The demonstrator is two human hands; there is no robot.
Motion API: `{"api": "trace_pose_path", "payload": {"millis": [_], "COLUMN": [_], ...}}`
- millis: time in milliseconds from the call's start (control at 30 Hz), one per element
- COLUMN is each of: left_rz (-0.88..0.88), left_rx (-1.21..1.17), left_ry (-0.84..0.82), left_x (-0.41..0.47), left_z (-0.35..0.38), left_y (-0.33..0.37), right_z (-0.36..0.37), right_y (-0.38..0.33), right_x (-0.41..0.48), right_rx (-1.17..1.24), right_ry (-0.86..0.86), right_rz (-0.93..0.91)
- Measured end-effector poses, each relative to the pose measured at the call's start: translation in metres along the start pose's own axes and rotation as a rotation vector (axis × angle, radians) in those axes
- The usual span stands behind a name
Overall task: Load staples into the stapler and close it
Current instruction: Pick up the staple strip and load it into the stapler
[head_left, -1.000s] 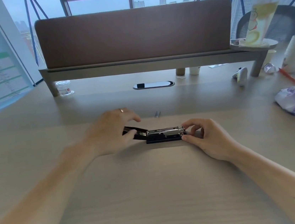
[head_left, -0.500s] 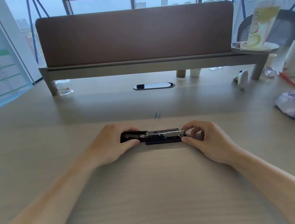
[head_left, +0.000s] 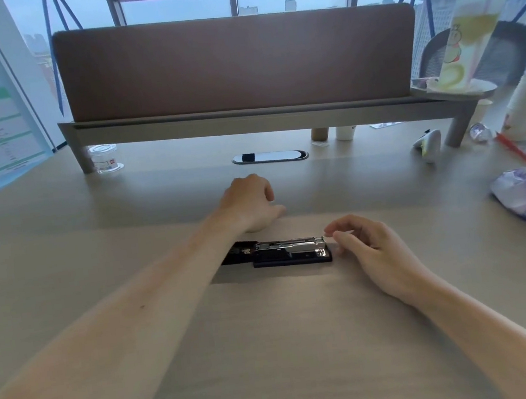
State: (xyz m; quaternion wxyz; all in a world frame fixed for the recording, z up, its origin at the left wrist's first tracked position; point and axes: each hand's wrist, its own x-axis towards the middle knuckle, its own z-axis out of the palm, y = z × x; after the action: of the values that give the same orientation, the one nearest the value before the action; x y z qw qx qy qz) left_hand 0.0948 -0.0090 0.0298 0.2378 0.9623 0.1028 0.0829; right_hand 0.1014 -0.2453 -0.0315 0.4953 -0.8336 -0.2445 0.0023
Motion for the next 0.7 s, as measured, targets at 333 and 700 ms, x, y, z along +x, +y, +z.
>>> {"api": "trace_pose_path", "payload": {"millis": [333, 700], "left_rz": [0.085, 0.46], "left_rx": [0.098, -0.189], "left_ry": [0.094, 0.36], "left_x": [0.018, -0.067], "left_z": [0.021, 0.003], "left_y": [0.004, -0.006], "right_z": [-0.002, 0.004], "right_y": [0.002, -0.033], "right_x": [0.003, 0.021], "right_rx": [0.031, 0.223], "right_ry": [0.02, 0.081], "right_rz": [0.002, -0.013]}}
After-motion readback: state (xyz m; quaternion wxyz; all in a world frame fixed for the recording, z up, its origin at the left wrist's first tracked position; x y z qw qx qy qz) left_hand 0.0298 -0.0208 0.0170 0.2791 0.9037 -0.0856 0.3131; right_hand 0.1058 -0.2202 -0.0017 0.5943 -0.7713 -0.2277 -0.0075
